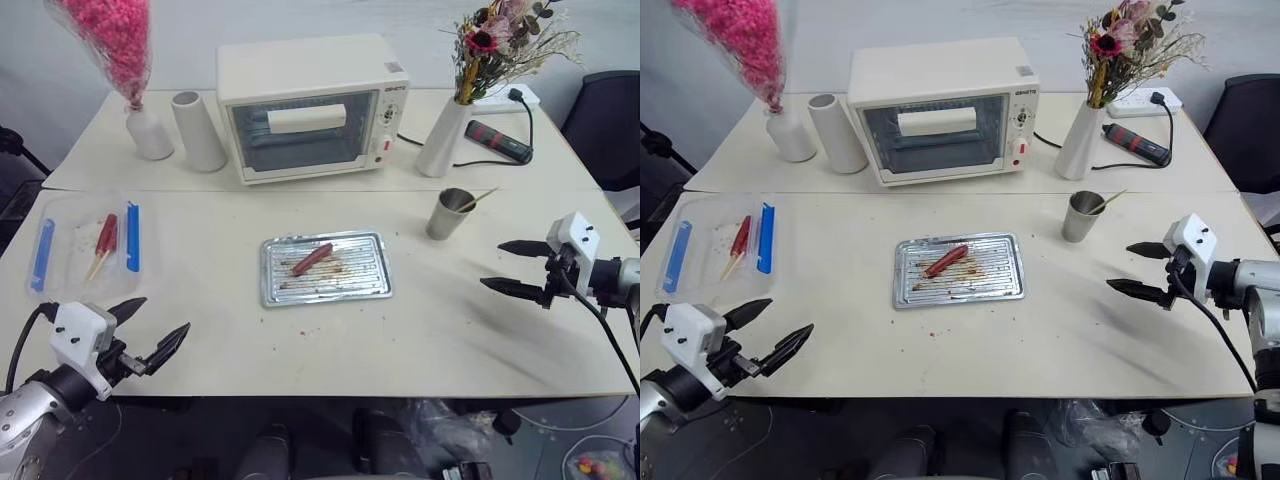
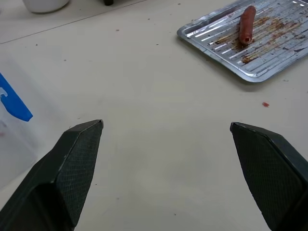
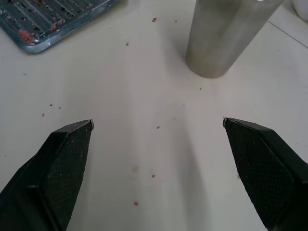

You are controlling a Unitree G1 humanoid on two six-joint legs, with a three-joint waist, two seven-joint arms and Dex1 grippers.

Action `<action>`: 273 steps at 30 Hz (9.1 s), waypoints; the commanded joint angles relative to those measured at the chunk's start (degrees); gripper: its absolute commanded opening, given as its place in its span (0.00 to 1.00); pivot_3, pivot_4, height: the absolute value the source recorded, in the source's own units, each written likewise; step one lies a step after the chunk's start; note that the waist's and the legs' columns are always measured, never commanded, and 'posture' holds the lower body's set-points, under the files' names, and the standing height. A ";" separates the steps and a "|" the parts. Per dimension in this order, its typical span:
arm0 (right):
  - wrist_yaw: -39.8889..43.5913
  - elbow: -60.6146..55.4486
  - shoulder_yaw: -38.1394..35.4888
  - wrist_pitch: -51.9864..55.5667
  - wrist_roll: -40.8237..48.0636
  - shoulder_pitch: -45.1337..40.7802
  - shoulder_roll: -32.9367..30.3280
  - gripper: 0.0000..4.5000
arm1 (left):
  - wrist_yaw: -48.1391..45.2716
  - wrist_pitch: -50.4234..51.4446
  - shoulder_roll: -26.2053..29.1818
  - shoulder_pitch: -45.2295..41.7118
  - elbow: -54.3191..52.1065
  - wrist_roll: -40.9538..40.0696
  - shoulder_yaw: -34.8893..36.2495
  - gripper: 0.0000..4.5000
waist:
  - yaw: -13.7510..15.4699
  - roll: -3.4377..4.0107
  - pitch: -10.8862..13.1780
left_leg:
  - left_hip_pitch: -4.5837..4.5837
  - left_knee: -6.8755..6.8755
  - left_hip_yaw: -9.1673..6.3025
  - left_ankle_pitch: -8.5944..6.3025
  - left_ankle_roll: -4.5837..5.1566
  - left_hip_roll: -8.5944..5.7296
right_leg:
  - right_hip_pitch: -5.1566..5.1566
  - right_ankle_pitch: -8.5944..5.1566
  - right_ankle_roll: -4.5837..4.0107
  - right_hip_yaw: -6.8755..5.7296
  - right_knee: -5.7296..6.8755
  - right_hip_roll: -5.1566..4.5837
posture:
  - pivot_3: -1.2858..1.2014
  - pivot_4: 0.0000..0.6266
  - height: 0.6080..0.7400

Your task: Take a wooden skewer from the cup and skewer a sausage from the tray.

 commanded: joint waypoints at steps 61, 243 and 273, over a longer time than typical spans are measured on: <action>-38.92 -7.10 -12.15 16.48 12.83 -11.64 23.25 0.74 | 3.31 11.26 6.20 -26.65 -3.93 -13.45 -12.05 1.00 | -0.17 0.01 -0.01 | -0.13 -0.06 1.27 -0.11 0.24 -0.07 | -0.77 0.78 1.28 1.45 0.20 0.20 | 0.52 0.24 1.00; -4.53 38.56 32.66 -25.12 -30.06 -44.04 44.95 0.33 | 0.85 10.42 8.35 -10.26 -10.69 -15.71 4.65 0.00 | -3.16 -0.18 -0.05 | -0.72 -0.02 1.38 0.14 -0.36 0.25 | -1.81 0.94 0.92 1.54 0.81 0.13 | 0.52 0.24 1.00; 13.95 -24.32 22.52 16.63 -6.69 -23.87 20.11 0.04 | -15.64 9.57 17.71 -14.03 -6.62 -14.53 -6.63 0.00 | -1.60 -0.15 -0.03 | -0.75 -0.01 1.39 -0.03 -0.12 0.25 | -1.75 0.92 0.90 1.47 0.44 0.23 | 0.52 0.24 1.00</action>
